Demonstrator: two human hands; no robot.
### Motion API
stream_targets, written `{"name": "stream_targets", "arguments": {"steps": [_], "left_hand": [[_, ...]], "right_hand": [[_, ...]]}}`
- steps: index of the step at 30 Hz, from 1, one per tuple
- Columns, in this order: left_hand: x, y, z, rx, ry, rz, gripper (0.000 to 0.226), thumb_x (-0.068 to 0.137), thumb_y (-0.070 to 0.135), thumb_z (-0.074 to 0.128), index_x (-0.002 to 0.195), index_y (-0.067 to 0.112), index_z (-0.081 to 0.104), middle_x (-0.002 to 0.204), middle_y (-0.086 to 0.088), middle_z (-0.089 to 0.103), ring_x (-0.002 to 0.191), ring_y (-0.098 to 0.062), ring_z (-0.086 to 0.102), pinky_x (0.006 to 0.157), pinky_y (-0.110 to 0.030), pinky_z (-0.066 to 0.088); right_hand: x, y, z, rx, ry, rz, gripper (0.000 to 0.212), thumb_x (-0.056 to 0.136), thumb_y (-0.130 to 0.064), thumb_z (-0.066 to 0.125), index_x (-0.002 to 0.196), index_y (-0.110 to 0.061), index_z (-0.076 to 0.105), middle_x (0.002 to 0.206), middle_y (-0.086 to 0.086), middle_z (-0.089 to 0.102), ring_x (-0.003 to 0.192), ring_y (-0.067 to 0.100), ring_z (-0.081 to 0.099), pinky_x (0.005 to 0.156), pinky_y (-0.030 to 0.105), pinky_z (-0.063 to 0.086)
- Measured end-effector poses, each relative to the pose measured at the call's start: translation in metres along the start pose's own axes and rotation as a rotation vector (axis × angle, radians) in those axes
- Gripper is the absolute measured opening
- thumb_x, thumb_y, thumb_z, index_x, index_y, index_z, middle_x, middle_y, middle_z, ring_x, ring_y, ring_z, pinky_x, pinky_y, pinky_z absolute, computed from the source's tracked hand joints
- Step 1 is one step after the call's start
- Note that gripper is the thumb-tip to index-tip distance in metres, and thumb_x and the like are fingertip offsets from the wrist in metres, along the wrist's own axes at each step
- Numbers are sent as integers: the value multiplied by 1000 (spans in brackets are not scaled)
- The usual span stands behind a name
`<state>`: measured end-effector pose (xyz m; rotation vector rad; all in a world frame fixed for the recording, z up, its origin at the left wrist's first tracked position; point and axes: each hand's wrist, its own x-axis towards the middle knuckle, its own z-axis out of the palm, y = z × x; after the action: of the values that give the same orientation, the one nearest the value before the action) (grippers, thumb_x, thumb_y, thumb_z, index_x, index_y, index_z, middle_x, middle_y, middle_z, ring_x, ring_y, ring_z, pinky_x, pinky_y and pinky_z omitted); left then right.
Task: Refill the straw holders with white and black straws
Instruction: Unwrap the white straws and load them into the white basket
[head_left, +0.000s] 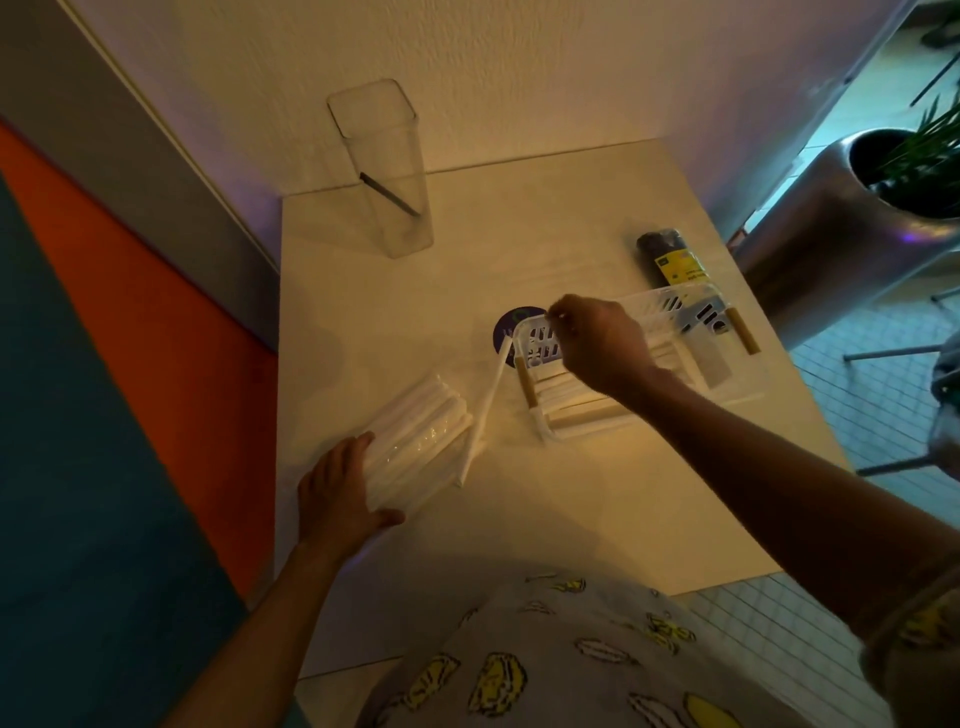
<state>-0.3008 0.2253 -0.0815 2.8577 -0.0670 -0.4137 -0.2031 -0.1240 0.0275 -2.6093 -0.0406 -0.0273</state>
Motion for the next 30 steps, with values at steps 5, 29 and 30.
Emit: {"name": "stream_targets", "arguments": {"steps": [5, 29, 30], "left_hand": [[4, -8, -1, -3, -11, 8, 125, 40, 65, 84, 144, 27, 27, 142, -3, 42, 128, -28, 44, 96, -48, 44], [-3, -20, -9, -6, -23, 23, 123, 50, 65, 82, 149, 29, 20, 150, -1, 33, 136, -26, 33, 106, -47, 35], [-3, -20, -9, -3, -26, 20, 123, 50, 65, 82, 149, 29, 19, 151, -1, 32, 137, -26, 32, 106, -47, 34]], "right_hand": [[-43, -72, 27, 30, -313, -229, 23, 99, -21, 53, 119, -15, 61, 103, 5, 71, 79, 13, 65, 74, 30, 57], [-57, -86, 125, 444, -279, 701, 48, 87, -7, 68, 128, -5, 44, 119, 12, 56, 103, 26, 58, 76, 32, 55], [-55, -87, 118, 435, -285, 678, 48, 87, -6, 67, 129, -4, 42, 116, 11, 56, 98, 23, 57, 69, 29, 55]]}}
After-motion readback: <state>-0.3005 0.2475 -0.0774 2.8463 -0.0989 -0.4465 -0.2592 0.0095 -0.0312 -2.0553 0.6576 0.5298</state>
